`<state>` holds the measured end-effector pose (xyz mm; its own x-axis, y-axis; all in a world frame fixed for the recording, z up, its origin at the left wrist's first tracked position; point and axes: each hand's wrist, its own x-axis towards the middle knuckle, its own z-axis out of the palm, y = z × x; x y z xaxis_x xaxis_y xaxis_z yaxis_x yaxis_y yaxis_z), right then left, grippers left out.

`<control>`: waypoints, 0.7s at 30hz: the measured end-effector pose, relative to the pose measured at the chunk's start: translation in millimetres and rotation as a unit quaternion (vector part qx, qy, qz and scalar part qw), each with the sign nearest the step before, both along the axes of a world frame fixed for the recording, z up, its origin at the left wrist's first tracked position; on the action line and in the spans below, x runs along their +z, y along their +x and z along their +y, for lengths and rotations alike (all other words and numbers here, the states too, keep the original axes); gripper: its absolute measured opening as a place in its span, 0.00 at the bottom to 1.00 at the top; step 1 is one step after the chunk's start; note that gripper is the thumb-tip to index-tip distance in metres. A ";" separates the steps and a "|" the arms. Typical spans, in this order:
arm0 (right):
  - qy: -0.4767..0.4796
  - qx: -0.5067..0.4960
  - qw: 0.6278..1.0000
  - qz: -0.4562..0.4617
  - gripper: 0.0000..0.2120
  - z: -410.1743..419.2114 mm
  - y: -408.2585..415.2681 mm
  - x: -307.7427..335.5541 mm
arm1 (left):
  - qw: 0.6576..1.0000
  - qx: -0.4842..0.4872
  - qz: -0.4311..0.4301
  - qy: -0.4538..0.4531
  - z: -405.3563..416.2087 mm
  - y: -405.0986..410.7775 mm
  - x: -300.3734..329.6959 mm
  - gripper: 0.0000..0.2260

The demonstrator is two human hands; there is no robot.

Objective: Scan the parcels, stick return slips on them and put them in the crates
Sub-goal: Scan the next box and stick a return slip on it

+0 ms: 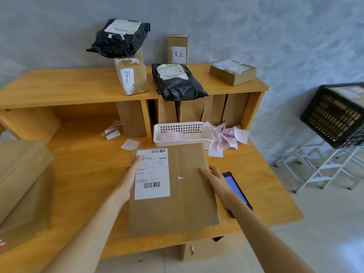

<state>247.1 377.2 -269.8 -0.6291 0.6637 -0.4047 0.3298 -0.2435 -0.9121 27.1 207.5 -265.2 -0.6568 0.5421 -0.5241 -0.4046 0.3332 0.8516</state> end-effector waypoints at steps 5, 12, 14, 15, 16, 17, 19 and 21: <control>0.135 -0.078 0.982 -0.103 0.28 30.5 11.0 -20.2 | 1.000 -0.001 0.027 -0.011 3.7 -10.9 3.6 0.21; 0.336 0.012 0.832 -0.441 0.41 30.9 28.1 -55.4 | 0.999 -0.012 0.027 -0.013 13.1 -19.8 4.5 0.21; 0.347 0.003 0.817 -0.460 0.41 27.9 29.2 -60.8 | 0.999 -0.017 0.027 -0.012 14.9 -21.2 4.2 0.21; 0.349 -0.007 0.813 -0.466 0.40 26.9 29.4 -62.1 | 0.999 -0.017 0.029 -0.013 15.0 -22.1 4.0 0.21; 0.349 -0.016 0.811 -0.470 0.39 26.2 29.4 -63.0 | 0.999 -0.019 0.030 -0.016 15.3 -23.6 2.1 0.21; 0.349 -0.021 0.809 -0.473 0.38 26.0 29.2 -63.5 | 0.999 -0.020 0.030 -0.017 15.3 -24.4 0.9 0.22; 0.353 -0.021 0.804 -0.477 0.36 26.3 28.5 -63.1 | 0.999 -0.017 0.030 -0.014 15.6 -24.3 -0.3 0.21; 0.357 -0.020 0.804 -0.476 0.35 25.8 28.0 -61.2 | 0.999 -0.011 0.036 -0.008 16.5 -23.6 -0.3 0.21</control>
<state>275.2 403.0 -331.0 -0.2324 0.9524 -0.1973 0.9657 0.2019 -0.1631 3.4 224.0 -265.6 -0.6804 0.5494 -0.4850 -0.3352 0.3552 0.8726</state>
